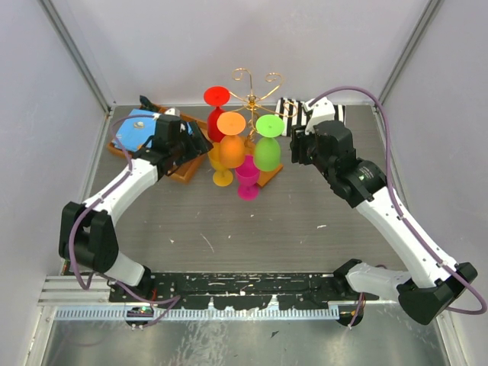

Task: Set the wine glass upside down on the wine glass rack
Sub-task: Pick up the wine glass at the center of the board.

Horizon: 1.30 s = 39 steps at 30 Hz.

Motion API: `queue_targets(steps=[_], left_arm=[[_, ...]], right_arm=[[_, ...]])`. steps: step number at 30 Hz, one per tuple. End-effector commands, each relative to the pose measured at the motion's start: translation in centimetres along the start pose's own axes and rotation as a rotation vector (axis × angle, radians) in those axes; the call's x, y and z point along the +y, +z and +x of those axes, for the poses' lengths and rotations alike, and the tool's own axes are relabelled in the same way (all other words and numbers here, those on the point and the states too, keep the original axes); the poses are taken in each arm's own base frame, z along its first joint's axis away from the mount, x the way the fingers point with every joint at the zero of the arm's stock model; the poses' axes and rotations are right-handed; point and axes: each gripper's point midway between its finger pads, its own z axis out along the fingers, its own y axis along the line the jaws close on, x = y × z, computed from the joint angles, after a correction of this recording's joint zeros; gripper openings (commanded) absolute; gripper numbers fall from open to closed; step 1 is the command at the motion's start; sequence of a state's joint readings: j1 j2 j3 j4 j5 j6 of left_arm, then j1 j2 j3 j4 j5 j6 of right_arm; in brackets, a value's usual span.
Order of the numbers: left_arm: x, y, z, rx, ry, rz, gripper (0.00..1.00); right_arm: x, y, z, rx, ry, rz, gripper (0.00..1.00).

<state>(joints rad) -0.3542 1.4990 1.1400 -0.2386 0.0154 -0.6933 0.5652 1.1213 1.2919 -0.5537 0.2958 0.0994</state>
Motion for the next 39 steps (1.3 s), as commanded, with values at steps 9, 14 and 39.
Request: queue_targets(steps=[9, 14, 39], left_arm=[[0.1, 1.4, -0.4, 0.004, 0.043, -0.071, 0.73], [0.3, 1.6, 0.1, 0.028, 0.062, -0.081, 0.65], [1.0, -0.4, -0.1, 0.042, 0.133, -0.127, 0.23]], right_arm=[[-0.9, -0.9, -1.5, -0.06, -0.008, 0.033, 0.52], [-0.9, -0.9, -1.6, -0.062, -0.005, 0.031, 0.52], [-0.2, -0.5, -1.5, -0.054, 0.005, -0.001, 0.53]])
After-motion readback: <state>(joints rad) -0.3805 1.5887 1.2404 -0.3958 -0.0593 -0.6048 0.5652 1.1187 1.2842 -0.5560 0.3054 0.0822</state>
